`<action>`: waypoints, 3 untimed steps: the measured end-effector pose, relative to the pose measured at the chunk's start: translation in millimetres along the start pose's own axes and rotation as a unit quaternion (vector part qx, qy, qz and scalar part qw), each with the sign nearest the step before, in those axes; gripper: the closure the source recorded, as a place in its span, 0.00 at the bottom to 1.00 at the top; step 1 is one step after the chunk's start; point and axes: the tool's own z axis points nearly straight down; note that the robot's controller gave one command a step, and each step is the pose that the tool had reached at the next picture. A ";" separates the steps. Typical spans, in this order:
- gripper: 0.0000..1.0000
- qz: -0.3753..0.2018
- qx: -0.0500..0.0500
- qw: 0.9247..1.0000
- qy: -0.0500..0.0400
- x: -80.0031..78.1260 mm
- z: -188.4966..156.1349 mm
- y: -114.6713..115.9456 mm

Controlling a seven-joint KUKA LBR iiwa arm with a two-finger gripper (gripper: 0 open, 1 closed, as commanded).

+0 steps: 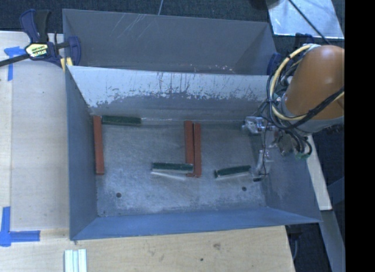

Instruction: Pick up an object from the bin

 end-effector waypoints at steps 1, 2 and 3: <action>0.00 -0.026 0.001 1.000 -0.003 13.7 45.7 15.6; 1.00 -0.164 0.000 0.986 0.000 -20.2 90.5 1.7; 1.00 -0.164 0.000 0.986 0.000 -20.2 90.5 1.7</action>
Offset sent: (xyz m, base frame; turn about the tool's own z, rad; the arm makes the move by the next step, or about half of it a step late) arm 0.0197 0.0022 -0.0906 -0.3308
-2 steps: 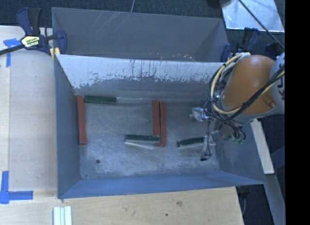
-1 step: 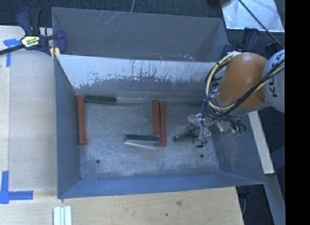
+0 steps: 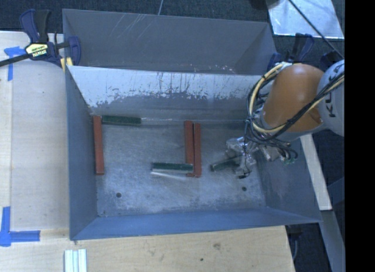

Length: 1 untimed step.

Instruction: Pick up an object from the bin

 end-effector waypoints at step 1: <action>1.00 0.008 -0.001 1.000 0.003 -2.5 -60.9 9.6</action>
Offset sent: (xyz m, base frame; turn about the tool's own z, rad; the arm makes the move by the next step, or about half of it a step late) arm 0.0109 -0.0052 0.1339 0.0289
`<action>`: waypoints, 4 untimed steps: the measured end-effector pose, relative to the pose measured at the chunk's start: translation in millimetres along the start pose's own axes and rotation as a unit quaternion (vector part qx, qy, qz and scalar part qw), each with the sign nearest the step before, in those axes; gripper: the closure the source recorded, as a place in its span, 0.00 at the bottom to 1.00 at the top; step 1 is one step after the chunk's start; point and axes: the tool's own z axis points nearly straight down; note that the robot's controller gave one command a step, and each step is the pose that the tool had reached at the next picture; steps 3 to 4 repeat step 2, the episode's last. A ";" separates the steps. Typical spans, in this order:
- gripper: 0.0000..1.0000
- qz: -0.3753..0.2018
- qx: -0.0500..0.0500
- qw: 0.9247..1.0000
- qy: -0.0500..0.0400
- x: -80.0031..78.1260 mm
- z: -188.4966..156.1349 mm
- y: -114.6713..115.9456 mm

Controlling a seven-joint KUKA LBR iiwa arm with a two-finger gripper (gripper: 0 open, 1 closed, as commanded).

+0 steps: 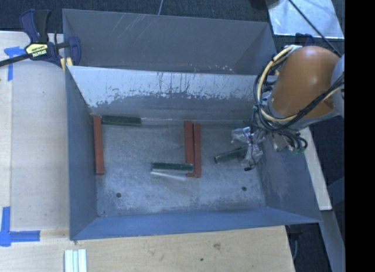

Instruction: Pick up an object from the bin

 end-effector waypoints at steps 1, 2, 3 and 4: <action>1.00 0.005 0.001 1.000 -0.002 -5.6 -59.4 -11.9; 1.00 0.010 0.001 1.000 -0.003 5.3 -100.9 1.6; 1.00 0.010 0.001 1.000 -0.003 5.3 -100.9 1.6; 1.00 0.010 0.001 1.000 -0.003 5.3 -100.9 1.6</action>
Offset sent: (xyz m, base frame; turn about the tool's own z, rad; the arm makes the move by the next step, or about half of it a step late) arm -0.0080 0.0025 0.1031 0.0205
